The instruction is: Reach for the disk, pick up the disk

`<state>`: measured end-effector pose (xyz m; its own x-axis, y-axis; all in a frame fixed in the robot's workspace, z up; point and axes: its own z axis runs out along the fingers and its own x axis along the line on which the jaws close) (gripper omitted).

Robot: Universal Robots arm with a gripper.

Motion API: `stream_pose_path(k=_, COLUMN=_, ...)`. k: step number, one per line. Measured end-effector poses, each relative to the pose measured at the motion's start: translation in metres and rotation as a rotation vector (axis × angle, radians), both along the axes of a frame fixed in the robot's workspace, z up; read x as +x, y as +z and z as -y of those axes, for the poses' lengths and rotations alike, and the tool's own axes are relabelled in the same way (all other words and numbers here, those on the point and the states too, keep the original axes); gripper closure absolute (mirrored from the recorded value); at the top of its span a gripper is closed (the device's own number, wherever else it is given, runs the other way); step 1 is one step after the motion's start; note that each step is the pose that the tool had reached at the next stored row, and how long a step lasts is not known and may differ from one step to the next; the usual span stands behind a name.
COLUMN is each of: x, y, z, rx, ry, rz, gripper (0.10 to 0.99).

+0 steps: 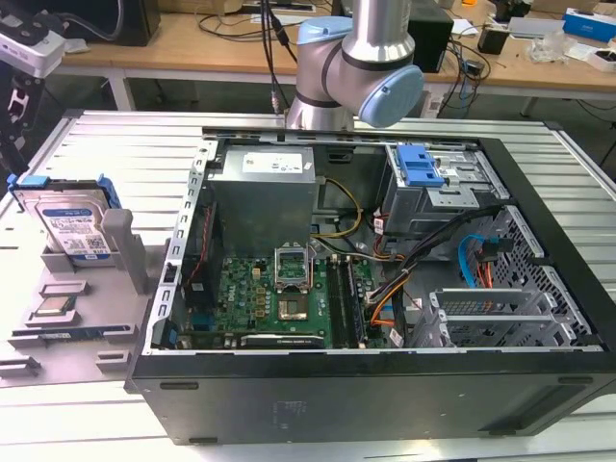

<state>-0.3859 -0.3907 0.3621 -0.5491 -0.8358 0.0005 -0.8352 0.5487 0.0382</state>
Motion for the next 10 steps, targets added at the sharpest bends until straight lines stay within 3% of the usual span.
stream_pose_path(k=10, x=0.0, y=0.0, z=0.0, rx=0.0, ry=0.068, rz=0.0, gripper=0.98)
